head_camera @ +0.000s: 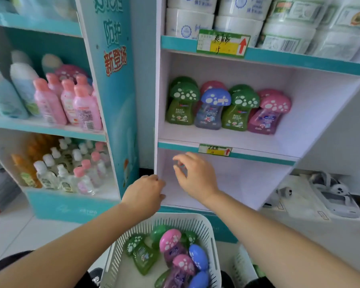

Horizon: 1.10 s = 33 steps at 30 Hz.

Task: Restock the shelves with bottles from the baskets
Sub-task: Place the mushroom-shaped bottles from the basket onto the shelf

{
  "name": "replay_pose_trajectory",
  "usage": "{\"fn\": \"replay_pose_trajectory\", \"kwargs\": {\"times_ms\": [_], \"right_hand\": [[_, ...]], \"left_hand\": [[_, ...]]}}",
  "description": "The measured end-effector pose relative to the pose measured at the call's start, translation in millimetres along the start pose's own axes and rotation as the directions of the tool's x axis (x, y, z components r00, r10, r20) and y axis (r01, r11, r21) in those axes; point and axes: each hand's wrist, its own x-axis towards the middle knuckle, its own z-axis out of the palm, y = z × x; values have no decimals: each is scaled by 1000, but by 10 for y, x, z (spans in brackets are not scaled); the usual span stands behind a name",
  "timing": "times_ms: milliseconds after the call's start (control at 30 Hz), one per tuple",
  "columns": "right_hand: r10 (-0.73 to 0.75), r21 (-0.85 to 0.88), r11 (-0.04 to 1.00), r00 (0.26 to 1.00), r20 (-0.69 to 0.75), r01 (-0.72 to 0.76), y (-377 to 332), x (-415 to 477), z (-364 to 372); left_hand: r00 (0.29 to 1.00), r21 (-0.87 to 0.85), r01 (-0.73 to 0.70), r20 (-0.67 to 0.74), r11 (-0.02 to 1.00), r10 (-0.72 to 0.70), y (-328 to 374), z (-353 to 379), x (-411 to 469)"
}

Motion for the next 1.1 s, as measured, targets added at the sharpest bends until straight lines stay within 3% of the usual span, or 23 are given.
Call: {"fn": "replay_pose_trajectory", "kwargs": {"times_ms": [133,300,567,733,933,1100], "right_hand": [[116,-5,993,966,229,-118,117,-579,273],[242,-83,970,864,441,-230,375,-1093,656],[369,-183,922,628,685,-342,681,-1614,1332],[357,-232,925,480,801,-302,775,-1714,1795],[299,-221,948,405,864,-228,854,-1669,2162],[268,-218,963,447,853,-161,937,-1673,2318]], "left_hand": [[988,-80,89,132,993,-78,-69,526,-225],[951,-132,191,272,973,-150,-81,1156,-339],[854,-164,309,482,937,-197,-192,2090,-231],[785,-100,366,567,925,-249,-306,2575,-119],[814,-133,329,542,935,-209,-407,2896,164],[803,-184,348,564,919,-191,-431,3068,349]]}}
